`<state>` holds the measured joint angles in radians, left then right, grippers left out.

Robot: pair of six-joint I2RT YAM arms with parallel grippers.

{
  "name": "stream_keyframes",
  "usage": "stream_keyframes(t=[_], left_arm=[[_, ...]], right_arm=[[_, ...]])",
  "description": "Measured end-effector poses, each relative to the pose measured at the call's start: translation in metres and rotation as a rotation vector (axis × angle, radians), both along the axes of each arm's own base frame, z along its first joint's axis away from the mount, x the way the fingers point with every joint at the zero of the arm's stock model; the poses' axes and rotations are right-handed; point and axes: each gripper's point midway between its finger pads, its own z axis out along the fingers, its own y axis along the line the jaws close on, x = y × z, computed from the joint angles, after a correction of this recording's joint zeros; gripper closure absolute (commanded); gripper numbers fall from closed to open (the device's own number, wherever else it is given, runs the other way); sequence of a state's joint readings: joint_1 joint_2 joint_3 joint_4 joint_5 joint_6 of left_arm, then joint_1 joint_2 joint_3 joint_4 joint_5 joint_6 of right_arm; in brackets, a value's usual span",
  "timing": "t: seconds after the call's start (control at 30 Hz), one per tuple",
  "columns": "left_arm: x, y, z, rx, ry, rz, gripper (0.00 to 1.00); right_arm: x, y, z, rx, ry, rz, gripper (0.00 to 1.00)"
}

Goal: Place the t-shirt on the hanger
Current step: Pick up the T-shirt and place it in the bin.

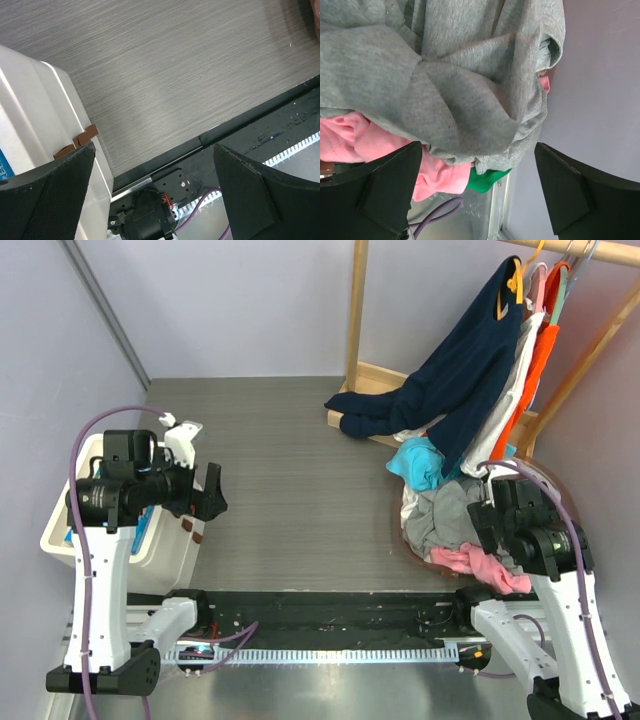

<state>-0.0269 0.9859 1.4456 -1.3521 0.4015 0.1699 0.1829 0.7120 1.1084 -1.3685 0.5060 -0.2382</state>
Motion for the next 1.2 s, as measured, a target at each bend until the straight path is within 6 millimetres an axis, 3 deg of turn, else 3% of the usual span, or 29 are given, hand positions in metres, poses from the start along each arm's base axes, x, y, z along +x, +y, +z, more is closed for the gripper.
stream_keyframes(t=[0.07,0.17,0.2,0.23,0.3,0.4,0.5,0.6,0.7,0.9,1.07,1.2], left_arm=[[0.0,0.0,0.002,0.001,-0.006,-0.003,0.0],[0.001,0.0,0.006,0.007,-0.026,-0.011,0.0],[0.001,0.0,0.007,0.009,-0.033,-0.014,0.0],[0.0,0.001,0.008,0.011,-0.038,-0.016,0.0],[-0.001,0.001,0.009,0.011,-0.045,-0.016,0.0],[-0.002,0.0,0.01,0.01,-0.048,-0.017,0.0],[-0.001,-0.001,0.01,0.001,-0.041,-0.022,0.0],[0.004,-0.004,0.015,-0.013,-0.045,-0.029,0.0],[0.009,-0.006,0.019,-0.023,-0.049,-0.032,0.0],[0.015,-0.009,0.025,-0.046,-0.054,-0.024,0.0],[0.018,-0.01,0.028,-0.064,-0.062,-0.008,0.0],[0.021,-0.011,0.031,-0.077,-0.071,0.012,0.0]], right_arm=[[0.005,0.0,-0.004,-0.012,0.011,0.006,0.01],[0.014,0.002,-0.017,-0.024,0.064,0.035,0.29],[0.016,0.004,-0.022,-0.024,0.086,0.047,0.57],[0.017,0.006,-0.026,-0.02,0.105,0.06,0.75],[0.02,0.011,-0.03,-0.003,0.129,0.085,0.99],[0.022,0.019,-0.029,0.038,0.148,0.11,0.99],[0.027,0.025,0.007,0.079,0.074,0.117,0.99],[0.042,0.031,0.083,0.135,-0.163,0.114,0.99],[0.044,0.032,0.158,0.182,-0.404,0.114,0.99],[0.015,0.035,0.275,0.266,-0.772,0.165,0.99],[0.015,0.052,0.327,0.333,-0.939,0.27,0.99],[0.042,0.08,0.348,0.419,-0.981,0.38,0.99]])
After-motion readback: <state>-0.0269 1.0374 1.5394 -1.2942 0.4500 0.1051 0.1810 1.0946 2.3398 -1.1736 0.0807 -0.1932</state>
